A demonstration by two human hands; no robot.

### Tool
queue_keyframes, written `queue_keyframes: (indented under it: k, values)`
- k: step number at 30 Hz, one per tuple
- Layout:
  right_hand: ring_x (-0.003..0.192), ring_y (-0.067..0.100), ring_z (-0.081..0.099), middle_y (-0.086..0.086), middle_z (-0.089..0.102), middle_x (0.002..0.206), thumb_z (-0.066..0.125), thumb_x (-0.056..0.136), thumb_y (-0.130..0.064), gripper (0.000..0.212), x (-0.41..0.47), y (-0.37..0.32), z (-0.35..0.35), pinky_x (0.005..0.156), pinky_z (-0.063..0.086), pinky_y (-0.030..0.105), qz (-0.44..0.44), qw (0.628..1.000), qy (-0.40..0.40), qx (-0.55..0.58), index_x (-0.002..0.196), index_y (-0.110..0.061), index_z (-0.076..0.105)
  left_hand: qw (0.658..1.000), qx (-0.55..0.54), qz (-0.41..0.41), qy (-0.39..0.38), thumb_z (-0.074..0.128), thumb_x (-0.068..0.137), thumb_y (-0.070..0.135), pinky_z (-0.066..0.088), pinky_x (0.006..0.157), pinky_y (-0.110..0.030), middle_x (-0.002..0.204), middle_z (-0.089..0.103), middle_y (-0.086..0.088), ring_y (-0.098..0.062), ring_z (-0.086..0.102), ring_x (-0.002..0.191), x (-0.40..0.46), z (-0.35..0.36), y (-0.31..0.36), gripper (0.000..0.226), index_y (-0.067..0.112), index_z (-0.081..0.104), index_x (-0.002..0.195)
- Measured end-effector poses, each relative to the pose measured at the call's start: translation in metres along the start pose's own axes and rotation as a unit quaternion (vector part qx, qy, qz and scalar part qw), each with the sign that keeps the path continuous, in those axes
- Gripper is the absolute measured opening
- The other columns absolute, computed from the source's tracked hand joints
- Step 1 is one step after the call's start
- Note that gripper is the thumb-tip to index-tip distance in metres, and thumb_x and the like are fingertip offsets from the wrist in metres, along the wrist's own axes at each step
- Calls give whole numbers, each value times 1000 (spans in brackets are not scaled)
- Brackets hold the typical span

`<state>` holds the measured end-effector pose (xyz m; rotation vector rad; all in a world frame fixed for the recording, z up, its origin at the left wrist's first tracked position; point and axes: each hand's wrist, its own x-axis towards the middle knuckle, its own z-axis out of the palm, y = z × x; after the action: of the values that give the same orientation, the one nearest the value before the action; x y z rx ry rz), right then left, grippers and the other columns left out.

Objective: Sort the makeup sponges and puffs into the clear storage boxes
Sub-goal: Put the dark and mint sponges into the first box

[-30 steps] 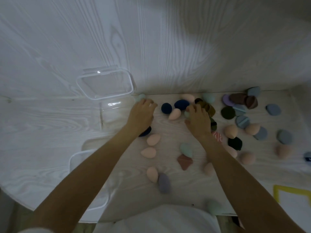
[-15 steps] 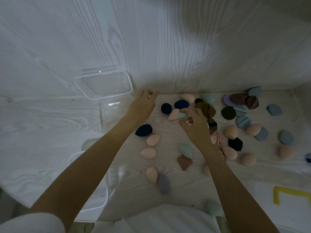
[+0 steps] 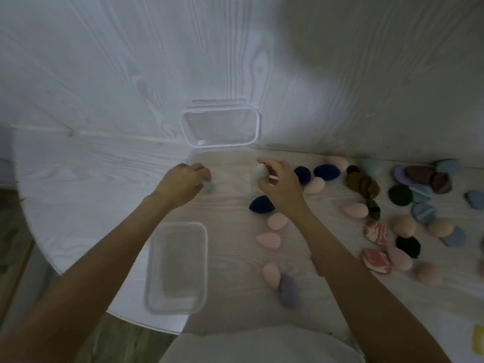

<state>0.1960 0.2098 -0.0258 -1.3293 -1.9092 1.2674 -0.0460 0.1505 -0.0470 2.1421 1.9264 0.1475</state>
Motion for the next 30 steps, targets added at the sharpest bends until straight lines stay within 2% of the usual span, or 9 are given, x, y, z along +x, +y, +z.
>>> queue_keyframes:
  k: [4,8,12,14,18,21,25,28,30]
  values:
    - [91,17,56,5,54,108,66,78,-6,31,15,0,25,80,48,28,-89,990,-11,-105,107,-12,59,999,-13,16,-25,59,75,-12,49,69,-41,103,65,-8,-36,60,80,6,5,-1,30,9,66,94]
    - [78,23,56,5,57,103,69,76,-12,29,23,5,38,67,45,32,-114,962,-8,-248,103,-14,59,999,-29,24,-25,57,81,-2,48,73,-40,105,64,-10,-35,61,83,8,7,1,22,9,68,96]
    - [70,25,56,10,53,105,64,80,-4,25,24,11,44,57,44,30,-106,961,-13,-253,103,-10,58,998,-32,51,11,54,86,10,47,83,-35,93,69,-11,-31,64,81,-1,7,1,18,6,71,87]
    - [70,25,57,10,54,105,62,80,-2,25,24,13,44,56,46,31,-110,962,-12,-250,103,-9,58,997,-5,71,27,56,85,21,45,91,-38,88,69,-9,-28,66,77,-9,9,-1,20,8,72,83]
    - [69,25,58,10,56,104,60,82,-3,22,25,13,43,56,48,33,-119,959,-15,-255,103,-8,59,998,34,51,-3,66,81,34,29,106,-48,104,66,-6,-25,65,90,-19,13,-4,23,13,68,93]
    - [71,24,59,7,58,102,58,86,-12,18,25,8,44,58,44,30,-110,951,-36,-288,104,-10,59,998,37,45,-4,69,78,32,31,103,-49,108,65,-5,-26,63,97,-21,16,-5,25,14,65,95]
    - [77,25,58,6,63,93,62,85,-32,25,30,-7,58,64,37,30,-90,933,-64,-341,97,-11,58,998,31,47,11,75,69,22,41,91,-44,97,66,-8,-29,64,87,-20,19,-6,25,12,64,88]
    - [75,26,58,8,64,84,63,84,-33,27,35,-15,74,63,32,29,-83,930,-61,-354,88,-7,57,998,29,47,27,77,65,20,43,89,-45,93,66,-8,-30,65,84,-21,19,-3,27,12,64,87]
    - [75,26,59,8,65,82,62,84,-34,27,37,-14,83,69,34,31,-81,923,-63,-371,87,-7,57,997,33,53,44,80,60,19,44,89,-46,89,67,-8,-29,65,84,-21,18,-2,31,12,65,85]
